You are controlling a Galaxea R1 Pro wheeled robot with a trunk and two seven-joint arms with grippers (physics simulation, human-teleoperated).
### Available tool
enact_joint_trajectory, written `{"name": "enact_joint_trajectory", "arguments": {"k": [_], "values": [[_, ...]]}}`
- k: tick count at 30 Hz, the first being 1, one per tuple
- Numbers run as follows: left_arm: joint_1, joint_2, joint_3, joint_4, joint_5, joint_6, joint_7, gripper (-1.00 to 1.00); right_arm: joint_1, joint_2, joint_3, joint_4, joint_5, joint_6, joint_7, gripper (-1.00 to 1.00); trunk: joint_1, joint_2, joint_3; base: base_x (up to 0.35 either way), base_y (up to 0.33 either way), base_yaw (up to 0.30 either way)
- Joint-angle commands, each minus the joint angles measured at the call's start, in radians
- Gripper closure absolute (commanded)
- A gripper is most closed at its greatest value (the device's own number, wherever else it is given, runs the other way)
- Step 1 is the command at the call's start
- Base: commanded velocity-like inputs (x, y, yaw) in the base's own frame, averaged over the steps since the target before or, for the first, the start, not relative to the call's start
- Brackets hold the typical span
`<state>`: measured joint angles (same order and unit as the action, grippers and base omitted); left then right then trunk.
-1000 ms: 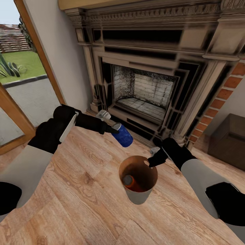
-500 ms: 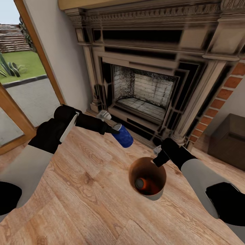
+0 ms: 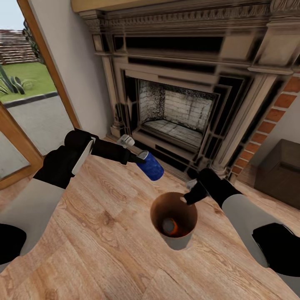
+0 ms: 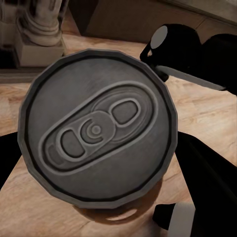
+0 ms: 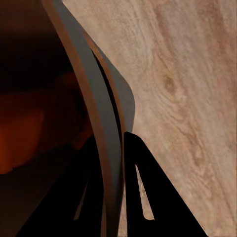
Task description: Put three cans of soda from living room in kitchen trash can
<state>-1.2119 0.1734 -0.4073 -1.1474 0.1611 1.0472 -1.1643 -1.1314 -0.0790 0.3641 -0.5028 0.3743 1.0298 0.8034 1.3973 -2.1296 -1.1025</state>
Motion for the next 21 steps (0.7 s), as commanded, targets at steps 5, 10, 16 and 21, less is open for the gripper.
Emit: {"name": "enact_joint_trajectory", "arguments": {"k": [5, 10, 16, 21], "values": [[0.000, 0.001, 0.000, -0.001, 0.002, 0.000, 0.000, 1.00, -0.001, 0.001, -0.007, 0.000, -0.107, 0.017, 0.008, 1.00, 0.000, 0.000, 0.000, 0.000, 0.000, 0.000], [0.000, 0.001, -0.001, -0.001, 0.003, 0.000, 0.000, 1.00, -0.001, 0.000, -0.007, -0.001, -0.107, 0.017, 0.008, 1.00, 0.000, 0.000, 0.000, 0.000, 0.000, 0.000], [0.000, 0.001, -0.001, -0.003, 0.003, 0.000, 0.000, 1.00, 0.000, 0.000, -0.007, 0.000, -0.107, 0.017, 0.008, 1.00, 0.000, 0.000, 0.000, 0.000, 0.000, 0.000], [0.000, 0.001, -0.001, -0.004, 0.004, 0.000, 0.000, 1.00, 0.000, 0.001, -0.007, -0.001, -0.107, 0.017, 0.008, 1.00, 0.000, 0.000, 0.000, 0.000, 0.000, 0.000]]}}
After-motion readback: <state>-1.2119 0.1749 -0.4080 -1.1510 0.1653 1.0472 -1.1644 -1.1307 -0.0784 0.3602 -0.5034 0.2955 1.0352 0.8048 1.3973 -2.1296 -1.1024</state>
